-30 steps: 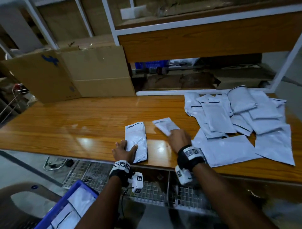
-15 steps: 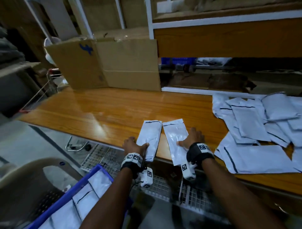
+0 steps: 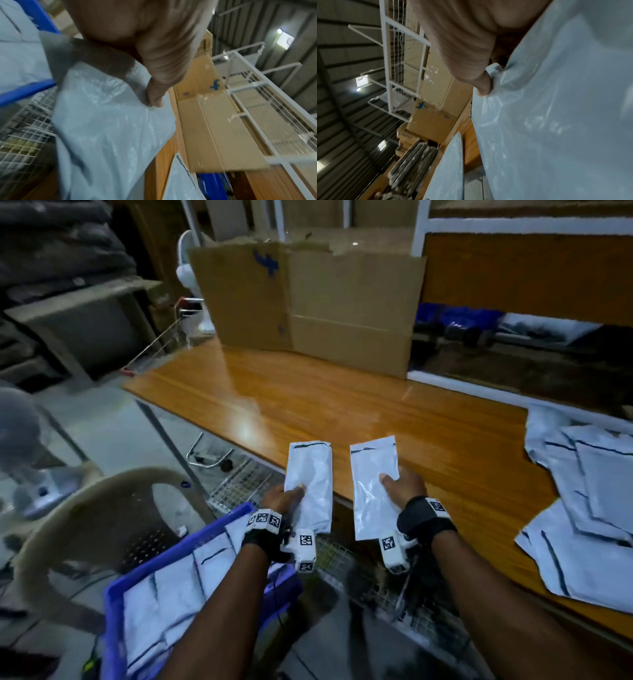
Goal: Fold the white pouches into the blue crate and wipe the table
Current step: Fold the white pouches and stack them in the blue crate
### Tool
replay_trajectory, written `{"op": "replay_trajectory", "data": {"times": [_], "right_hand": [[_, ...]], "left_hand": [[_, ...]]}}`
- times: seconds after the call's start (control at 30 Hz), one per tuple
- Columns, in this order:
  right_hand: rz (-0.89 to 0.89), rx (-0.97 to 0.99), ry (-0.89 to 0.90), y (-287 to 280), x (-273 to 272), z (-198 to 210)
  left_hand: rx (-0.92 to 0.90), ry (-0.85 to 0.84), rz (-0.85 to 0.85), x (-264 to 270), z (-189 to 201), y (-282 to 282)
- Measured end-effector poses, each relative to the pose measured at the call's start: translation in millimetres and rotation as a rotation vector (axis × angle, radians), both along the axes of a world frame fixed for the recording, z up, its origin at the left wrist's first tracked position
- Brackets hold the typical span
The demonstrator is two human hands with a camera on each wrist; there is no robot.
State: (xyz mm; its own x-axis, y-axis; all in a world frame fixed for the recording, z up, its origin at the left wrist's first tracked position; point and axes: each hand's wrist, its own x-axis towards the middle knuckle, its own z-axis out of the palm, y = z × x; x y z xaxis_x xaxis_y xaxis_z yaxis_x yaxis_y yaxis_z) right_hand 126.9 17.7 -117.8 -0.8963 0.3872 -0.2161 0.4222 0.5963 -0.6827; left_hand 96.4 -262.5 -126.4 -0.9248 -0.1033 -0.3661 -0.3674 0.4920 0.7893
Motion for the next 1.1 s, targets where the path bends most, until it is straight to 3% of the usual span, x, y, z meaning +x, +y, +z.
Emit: {"op": "replay_trajectory", "data": {"times": [0.2, 0.33, 0.43, 0.47, 0.57, 0.7, 0.87, 0.97, 1.1], "right_hand": [[0.289, 0.014, 0.037, -105.1, -28.9, 0.3], [0.452, -0.024, -0.009, -183.8, -43.9, -10.7], [0.542, -0.036, -0.062, -239.6, -49.9, -27.2], [0.552, -0.014, -0.081, -256.2, -52.3, -36.0], [0.636, 0.064, -0.129, -300.7, -56.4, -55.8], [0.752, 0.226, -0.164, -340.6, -59.5, -83.0], [0.842, 0.387, -0.214, -364.5, -58.9, -130.0], [0.974, 0.522, -0.245, -370.4, -57.3, -163.4], [1.174, 0.661, -0.289, -378.7, -43.9, -176.6]], "left_hand": [[0.014, 0.001, 0.188, 24.3, -21.9, -110.9], [-0.084, -0.028, 0.236, 49.3, -27.0, -190.1], [-0.097, -0.065, 0.323, 56.0, -74.7, -261.3], [-0.114, -0.079, 0.313, 59.5, -91.5, -283.4], [-0.188, -0.11, 0.257, 81.8, -78.3, -313.0], [-0.222, -0.159, 0.228, 96.5, -99.3, -352.0], [-0.365, -0.253, 0.053, 107.6, -145.8, -380.4], [-0.437, -0.281, -0.024, 114.4, -172.8, -386.2], [-0.57, -0.286, -0.186, 120.7, -193.5, -392.3]]}}
